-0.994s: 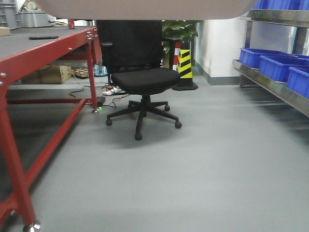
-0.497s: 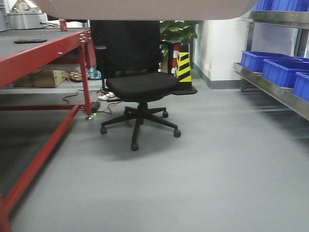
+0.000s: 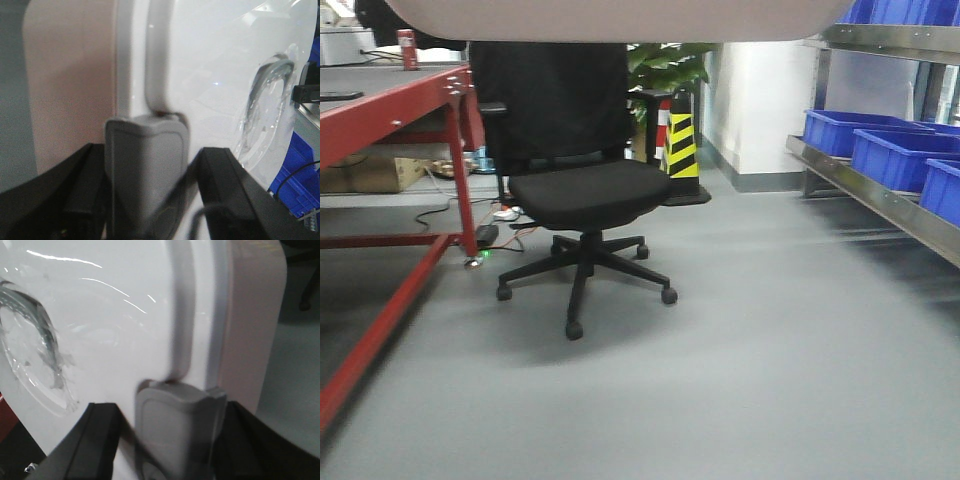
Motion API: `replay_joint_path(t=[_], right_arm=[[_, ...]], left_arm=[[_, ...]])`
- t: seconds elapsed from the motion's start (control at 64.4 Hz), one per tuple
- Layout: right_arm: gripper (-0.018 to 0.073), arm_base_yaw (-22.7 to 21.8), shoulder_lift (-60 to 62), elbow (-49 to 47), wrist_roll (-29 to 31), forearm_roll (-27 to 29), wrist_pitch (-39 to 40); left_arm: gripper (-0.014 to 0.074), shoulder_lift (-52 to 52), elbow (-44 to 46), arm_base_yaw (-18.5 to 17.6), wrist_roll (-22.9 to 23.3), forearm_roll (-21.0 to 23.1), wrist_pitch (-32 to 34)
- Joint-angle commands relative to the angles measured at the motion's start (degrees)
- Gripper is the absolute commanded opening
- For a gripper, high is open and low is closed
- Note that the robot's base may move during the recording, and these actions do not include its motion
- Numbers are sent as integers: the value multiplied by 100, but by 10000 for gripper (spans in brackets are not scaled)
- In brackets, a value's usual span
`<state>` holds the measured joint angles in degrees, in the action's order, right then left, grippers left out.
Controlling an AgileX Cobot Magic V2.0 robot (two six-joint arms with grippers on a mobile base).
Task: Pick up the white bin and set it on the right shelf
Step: 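Turn and drive toward the steel shelf rack with blue bins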
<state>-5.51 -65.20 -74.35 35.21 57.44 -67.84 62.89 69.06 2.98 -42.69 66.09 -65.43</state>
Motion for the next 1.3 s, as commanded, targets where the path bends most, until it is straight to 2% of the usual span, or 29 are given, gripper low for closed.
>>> replay_joint_path(t=[0.0,1.289], right_arm=[[393,123,119,-163,85,1045,-488],[393,123,119,-163,85,1044,-481]], left_arm=[[241,-157,191,-162,-40,1204,-485],[241,-157,191,-162,-40,1204,-485]])
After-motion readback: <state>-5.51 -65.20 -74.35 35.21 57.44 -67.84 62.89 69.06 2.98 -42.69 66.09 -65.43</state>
